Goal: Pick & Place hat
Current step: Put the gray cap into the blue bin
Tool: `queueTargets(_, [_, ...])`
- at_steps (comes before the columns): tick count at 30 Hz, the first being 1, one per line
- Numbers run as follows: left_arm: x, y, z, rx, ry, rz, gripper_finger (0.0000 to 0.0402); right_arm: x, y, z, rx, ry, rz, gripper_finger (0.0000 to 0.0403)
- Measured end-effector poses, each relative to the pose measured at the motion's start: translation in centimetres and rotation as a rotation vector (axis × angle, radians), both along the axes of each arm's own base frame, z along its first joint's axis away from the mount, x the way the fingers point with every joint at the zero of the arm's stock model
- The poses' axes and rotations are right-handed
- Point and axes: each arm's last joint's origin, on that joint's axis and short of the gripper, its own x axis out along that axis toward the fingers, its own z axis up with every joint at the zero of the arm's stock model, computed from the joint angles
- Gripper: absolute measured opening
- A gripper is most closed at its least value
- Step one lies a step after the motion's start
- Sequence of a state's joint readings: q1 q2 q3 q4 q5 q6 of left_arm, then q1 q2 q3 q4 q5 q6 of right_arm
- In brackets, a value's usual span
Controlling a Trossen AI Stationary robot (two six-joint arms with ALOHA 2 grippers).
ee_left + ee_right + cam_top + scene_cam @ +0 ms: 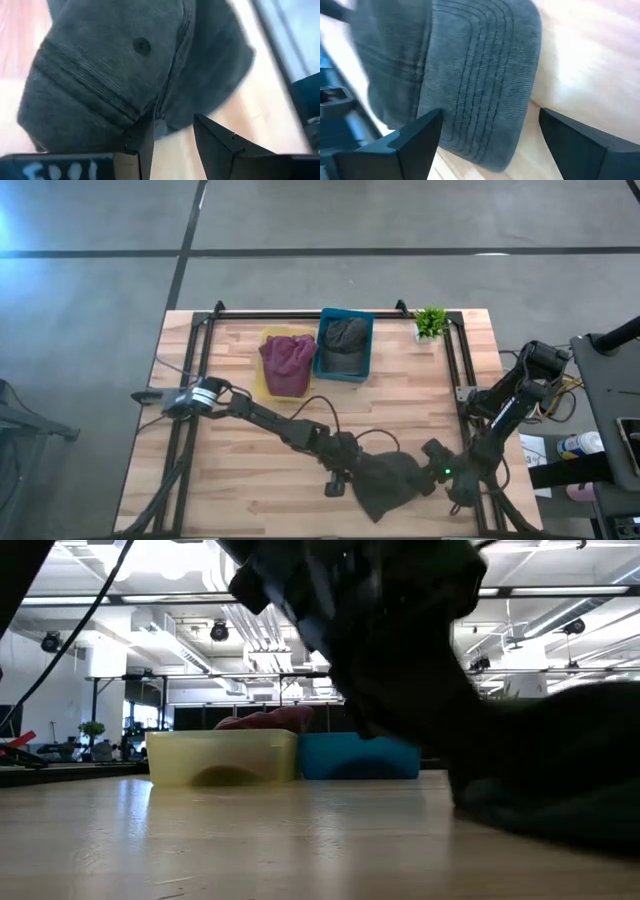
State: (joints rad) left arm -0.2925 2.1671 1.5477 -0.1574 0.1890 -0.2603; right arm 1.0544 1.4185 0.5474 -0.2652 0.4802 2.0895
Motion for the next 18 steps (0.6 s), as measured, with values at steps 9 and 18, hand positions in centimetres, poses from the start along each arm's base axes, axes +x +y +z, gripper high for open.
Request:
queueTargets(9, [-0.4,0.4,-0.7,0.06,0.028,0.05,0.0133,1.3,-0.4,-0.4,0.058,-0.329,0.053,0.0325])
queueTargets(18, [-0.4,0.9,1.9,0.067,-0.072,0.095,0.0133,1.9,-0.1,0.5,0.067,-0.437,0.052,0.0269])
